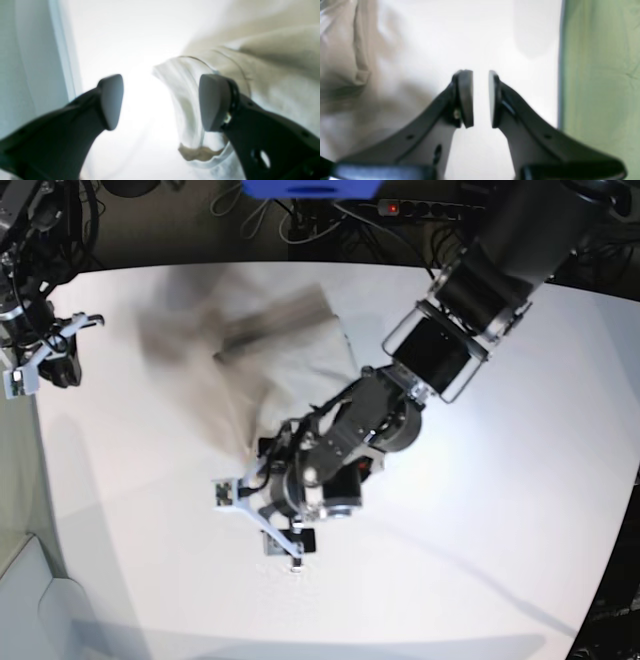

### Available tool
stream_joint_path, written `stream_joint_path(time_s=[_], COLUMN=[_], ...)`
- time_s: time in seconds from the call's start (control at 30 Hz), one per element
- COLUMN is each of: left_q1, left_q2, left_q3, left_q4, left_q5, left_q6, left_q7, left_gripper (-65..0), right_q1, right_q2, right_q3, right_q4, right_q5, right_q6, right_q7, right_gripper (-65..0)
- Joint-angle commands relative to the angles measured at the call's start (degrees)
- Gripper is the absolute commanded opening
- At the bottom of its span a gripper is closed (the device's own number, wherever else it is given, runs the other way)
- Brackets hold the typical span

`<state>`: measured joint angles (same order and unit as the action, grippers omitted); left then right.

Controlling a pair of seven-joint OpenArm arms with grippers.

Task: Layout the t-shirt on the table in an organized manner, then fold the t-shirt properly
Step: 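Sweep the left gripper across the bundle, flattening it into a square, then press the stack's edge with the right gripper to square it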

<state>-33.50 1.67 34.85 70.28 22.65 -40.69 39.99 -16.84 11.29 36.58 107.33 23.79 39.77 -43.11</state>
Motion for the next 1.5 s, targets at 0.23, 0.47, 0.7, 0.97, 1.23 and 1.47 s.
stream_joint_path(time_s=[0.23,0.47,0.7,0.97,1.23,1.47], left_q1=[5.6,15.6,20.7,23.5,21.8,21.9], left_q2=[0.0,0.0,0.0,3.5,5.8,5.7], left_q3=[-24.2,-42.6,-53.1,-53.6,-53.6,-57.4], left_q4=[10.4,18.6,24.3,24.0,18.1,23.7], left_q5=[0.6,0.6,0.5,0.7,0.7,0.7], left_q6=[0.7,0.7,0.7,0.7,0.7,0.7], left_q7=[5.2,9.1,19.7,21.7,21.2,21.9], left_gripper=[-19.8,-52.6,-65.0,-65.0,-65.0,-65.0], right_q1=[0.4,3.1,5.5,7.2,5.5,4.0], right_q2=[0.8,-2.5,-3.5,-3.5,-3.6,-3.6], right_q3=[-5.5,-15.9,-21.3,-21.6,-29.4,-34.9], right_q4=[1.1,5.2,1.7,-10.9,-12.4,-11.5], right_q5=[1.0,1.0,0.8,0.8,0.8,0.8], right_q6=[0.2,0.2,0.2,0.2,0.2,0.2], right_q7=[1.5,1.5,1.6,2.1,2.1,2.1], right_gripper=[-55.4,-62.3,-62.7,-62.7,-62.9,-63.1])
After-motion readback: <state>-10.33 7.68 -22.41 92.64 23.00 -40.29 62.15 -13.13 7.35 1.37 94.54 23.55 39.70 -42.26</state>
